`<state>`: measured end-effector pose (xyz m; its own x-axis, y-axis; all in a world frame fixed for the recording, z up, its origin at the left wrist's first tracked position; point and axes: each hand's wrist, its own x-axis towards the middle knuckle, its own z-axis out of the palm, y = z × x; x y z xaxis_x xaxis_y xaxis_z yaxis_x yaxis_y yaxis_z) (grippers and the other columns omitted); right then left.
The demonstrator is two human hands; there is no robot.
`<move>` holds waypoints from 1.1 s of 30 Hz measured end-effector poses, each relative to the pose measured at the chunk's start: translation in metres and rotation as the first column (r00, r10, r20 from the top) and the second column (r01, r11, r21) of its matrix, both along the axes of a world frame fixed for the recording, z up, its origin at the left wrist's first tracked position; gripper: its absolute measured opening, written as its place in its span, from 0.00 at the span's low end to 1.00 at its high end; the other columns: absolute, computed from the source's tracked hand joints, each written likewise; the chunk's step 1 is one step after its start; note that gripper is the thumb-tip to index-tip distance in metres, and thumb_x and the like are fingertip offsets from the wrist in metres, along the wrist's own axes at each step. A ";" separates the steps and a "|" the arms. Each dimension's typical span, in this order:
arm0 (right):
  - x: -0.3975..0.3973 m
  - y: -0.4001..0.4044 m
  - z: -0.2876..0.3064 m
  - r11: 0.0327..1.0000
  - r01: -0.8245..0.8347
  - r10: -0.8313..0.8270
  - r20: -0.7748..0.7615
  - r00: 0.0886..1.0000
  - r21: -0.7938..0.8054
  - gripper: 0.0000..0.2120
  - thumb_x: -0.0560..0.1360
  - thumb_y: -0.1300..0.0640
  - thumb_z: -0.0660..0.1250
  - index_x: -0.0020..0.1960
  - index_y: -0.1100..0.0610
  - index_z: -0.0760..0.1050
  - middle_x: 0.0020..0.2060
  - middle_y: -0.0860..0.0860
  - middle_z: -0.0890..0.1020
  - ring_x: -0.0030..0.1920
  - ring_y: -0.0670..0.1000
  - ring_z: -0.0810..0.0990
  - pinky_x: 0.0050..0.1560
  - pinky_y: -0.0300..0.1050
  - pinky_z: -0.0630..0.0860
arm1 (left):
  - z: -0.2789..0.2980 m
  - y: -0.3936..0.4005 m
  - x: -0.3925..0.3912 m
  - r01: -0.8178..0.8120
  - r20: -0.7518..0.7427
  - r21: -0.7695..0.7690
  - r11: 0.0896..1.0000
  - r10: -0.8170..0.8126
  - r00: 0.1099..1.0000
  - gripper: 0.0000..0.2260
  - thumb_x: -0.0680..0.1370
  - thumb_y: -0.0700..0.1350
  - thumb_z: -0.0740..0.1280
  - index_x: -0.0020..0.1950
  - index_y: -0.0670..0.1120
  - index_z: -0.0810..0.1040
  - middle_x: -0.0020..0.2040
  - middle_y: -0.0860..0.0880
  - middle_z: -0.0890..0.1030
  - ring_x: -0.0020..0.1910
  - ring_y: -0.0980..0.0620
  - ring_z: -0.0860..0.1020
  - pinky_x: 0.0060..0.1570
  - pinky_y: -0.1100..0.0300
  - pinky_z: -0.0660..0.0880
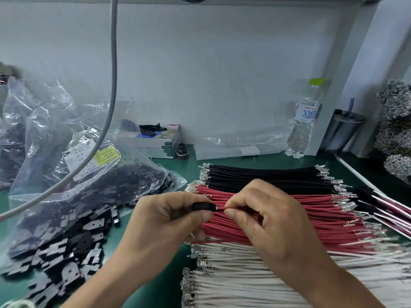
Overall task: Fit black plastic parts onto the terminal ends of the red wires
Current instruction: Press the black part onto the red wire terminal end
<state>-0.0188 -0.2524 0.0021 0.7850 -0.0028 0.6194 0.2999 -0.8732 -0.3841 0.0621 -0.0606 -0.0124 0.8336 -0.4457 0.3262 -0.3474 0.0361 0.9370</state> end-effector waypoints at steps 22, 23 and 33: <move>-0.022 0.011 0.004 0.962 -0.061 -0.031 -0.325 0.945 -0.267 0.11 0.71 0.39 0.69 0.46 0.45 0.80 0.42 0.40 0.76 0.44 0.40 0.71 0.40 0.36 0.69 | 0.003 0.002 0.004 0.013 -0.064 0.008 1.000 -0.012 0.998 0.07 0.70 0.49 0.76 0.46 0.52 0.88 0.37 0.44 0.86 0.25 0.49 0.81 0.23 0.64 0.70; -0.021 0.012 0.000 0.966 -0.063 -0.030 -0.352 0.936 -0.249 0.11 0.72 0.39 0.68 0.48 0.44 0.80 0.44 0.41 0.77 0.46 0.41 0.70 0.41 0.33 0.66 | 0.002 0.002 0.004 0.017 -0.061 0.011 1.000 -0.016 0.998 0.06 0.70 0.48 0.76 0.46 0.52 0.88 0.37 0.44 0.86 0.25 0.49 0.81 0.23 0.64 0.70; -0.021 0.014 0.002 0.957 -0.101 -0.007 -0.372 0.928 -0.270 0.08 0.71 0.42 0.66 0.43 0.44 0.81 0.41 0.40 0.76 0.44 0.41 0.73 0.39 0.34 0.64 | 0.001 0.003 0.005 -0.020 -0.039 0.015 1.000 0.021 0.999 0.09 0.68 0.52 0.76 0.47 0.53 0.88 0.36 0.43 0.86 0.26 0.48 0.81 0.23 0.62 0.72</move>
<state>-0.0400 -0.2384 0.0042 0.9507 0.1706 0.2591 0.2293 -0.9489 -0.2167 0.0672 -0.0580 -0.0110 0.8544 -0.4332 0.2868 -0.3113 0.0152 0.9502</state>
